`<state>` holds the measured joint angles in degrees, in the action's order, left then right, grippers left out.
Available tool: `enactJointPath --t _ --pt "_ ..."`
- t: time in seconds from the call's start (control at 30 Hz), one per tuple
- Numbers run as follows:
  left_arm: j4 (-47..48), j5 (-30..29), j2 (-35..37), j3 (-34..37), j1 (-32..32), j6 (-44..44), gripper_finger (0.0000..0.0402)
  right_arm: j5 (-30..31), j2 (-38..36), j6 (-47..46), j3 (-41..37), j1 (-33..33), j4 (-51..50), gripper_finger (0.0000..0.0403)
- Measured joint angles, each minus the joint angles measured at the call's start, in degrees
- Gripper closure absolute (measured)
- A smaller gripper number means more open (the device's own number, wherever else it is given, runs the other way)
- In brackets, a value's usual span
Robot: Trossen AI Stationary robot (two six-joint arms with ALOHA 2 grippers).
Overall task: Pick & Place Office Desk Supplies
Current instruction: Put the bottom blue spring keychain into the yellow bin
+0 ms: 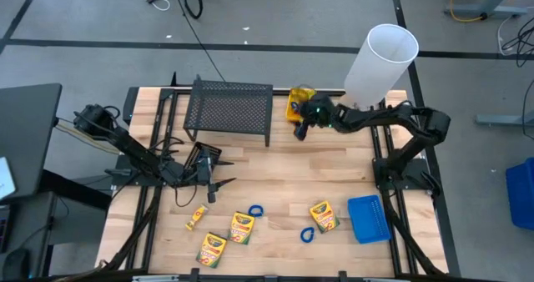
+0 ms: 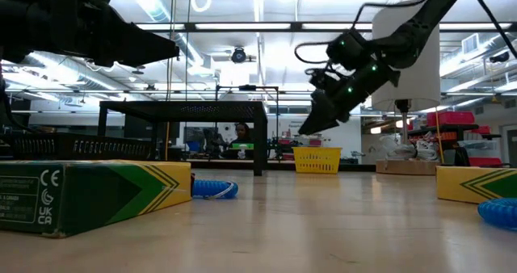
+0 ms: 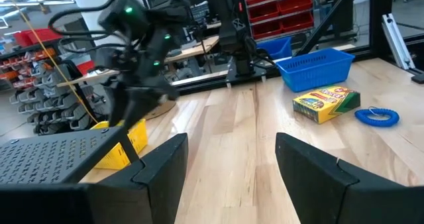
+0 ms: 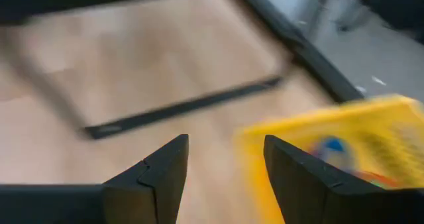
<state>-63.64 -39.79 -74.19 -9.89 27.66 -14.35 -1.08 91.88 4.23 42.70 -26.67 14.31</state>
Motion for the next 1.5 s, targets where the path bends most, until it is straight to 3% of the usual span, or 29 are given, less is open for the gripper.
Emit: enactJointPath --t 0.23,0.5,0.63,0.8,1.03,1.2,1.5 --pt "0.04 0.00 0.00 0.00 0.00 0.00 0.0168 -0.07 -0.02 -1.03 0.58 15.19 -5.82 0.0211" --pt "0.06 0.00 0.00 0.00 0.00 0.00 0.0168 -0.05 -0.02 -5.54 8.71 29.97 -31.87 0.0211" --pt "0.04 0.00 0.02 0.00 0.01 -0.01 0.0168 -0.94 -0.04 -7.73 12.76 36.13 -38.90 0.0211" --pt "0.04 0.00 0.02 0.00 0.00 0.00 0.0168 -5.37 -0.04 -11.14 15.41 41.49 -40.57 0.0210" --pt "0.04 0.00 0.02 0.00 0.02 -0.02 0.0168 -6.25 -0.04 -14.08 15.56 46.97 -40.63 0.0182" --pt "0.04 0.00 0.02 0.00 0.02 0.00 0.0168 -4.10 -0.04 -16.26 15.56 50.25 -40.18 0.0162" --pt "-0.08 -0.02 0.07 0.00 0.02 0.03 0.0168 -0.62 4.92 -19.53 15.63 54.86 -38.68 0.0161"
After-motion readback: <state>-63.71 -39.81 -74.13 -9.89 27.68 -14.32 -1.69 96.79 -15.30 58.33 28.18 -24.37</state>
